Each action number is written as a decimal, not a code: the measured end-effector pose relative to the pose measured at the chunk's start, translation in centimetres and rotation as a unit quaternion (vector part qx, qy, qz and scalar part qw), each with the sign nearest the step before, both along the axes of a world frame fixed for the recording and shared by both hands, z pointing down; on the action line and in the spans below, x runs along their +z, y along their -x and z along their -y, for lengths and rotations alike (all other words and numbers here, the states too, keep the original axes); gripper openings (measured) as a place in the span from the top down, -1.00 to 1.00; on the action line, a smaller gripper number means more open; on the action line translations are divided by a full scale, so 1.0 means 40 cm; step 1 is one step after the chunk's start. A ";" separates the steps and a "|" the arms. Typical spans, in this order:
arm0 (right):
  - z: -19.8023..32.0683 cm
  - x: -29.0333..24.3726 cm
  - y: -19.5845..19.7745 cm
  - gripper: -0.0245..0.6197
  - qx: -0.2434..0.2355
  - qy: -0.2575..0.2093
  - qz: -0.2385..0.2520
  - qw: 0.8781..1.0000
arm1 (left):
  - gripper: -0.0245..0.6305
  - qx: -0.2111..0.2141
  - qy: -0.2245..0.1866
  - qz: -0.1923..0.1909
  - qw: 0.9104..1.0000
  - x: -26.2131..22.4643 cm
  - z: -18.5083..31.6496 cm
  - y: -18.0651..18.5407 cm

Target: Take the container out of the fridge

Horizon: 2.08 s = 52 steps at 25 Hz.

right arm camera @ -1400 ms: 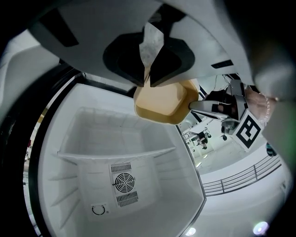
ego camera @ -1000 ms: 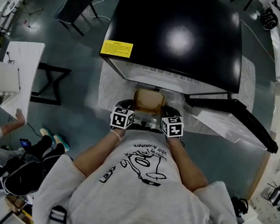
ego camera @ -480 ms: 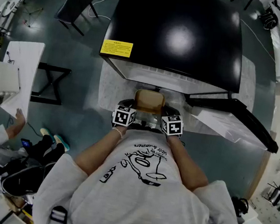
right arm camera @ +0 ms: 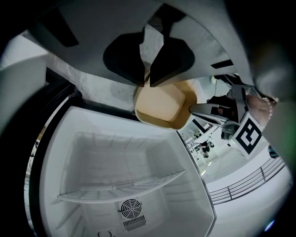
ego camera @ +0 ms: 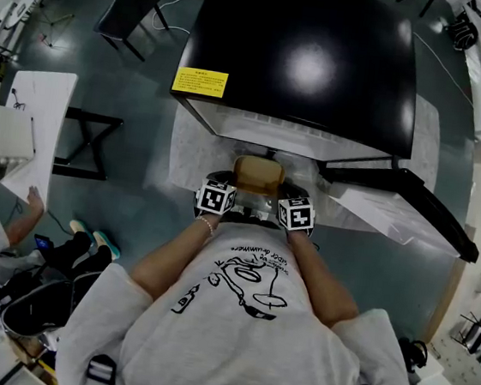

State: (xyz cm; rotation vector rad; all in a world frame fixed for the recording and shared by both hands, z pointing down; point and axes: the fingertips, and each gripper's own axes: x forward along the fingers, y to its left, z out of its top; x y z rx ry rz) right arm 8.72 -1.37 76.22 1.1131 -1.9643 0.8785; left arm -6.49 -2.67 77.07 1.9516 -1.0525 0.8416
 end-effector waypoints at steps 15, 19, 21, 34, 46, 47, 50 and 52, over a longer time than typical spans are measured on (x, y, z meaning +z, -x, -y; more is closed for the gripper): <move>-0.008 0.053 -0.010 0.76 0.004 0.020 -0.008 1.000 | 0.82 0.005 0.025 0.018 1.000 0.064 -0.014 -0.010; -0.011 0.068 -0.012 0.76 0.002 0.026 -0.009 1.000 | 0.82 0.008 0.033 0.022 0.999 0.079 -0.016 -0.011; -0.010 0.072 -0.012 0.76 0.002 0.025 -0.009 1.000 | 0.82 0.008 0.038 0.023 0.999 0.083 -0.018 -0.012; -0.001 0.086 -0.014 0.76 0.008 0.036 -0.004 0.999 | 0.82 0.015 0.037 0.026 0.999 0.083 0.005 -0.016; 0.012 0.093 -0.017 0.76 0.012 0.040 -0.006 0.999 | 0.79 0.016 0.042 0.021 0.999 0.102 0.018 -0.019; 0.010 0.100 -0.014 0.76 0.011 0.041 -0.003 0.999 | 0.79 0.016 0.040 0.021 0.999 0.101 0.021 -0.019; 0.008 0.108 -0.015 0.75 0.007 0.040 -0.003 0.999 | 0.78 0.017 0.038 0.028 0.999 0.100 0.018 -0.017; 0.012 0.100 -0.018 0.73 0.010 0.034 -0.008 0.999 | 0.75 0.017 0.037 0.029 0.999 0.095 0.016 -0.019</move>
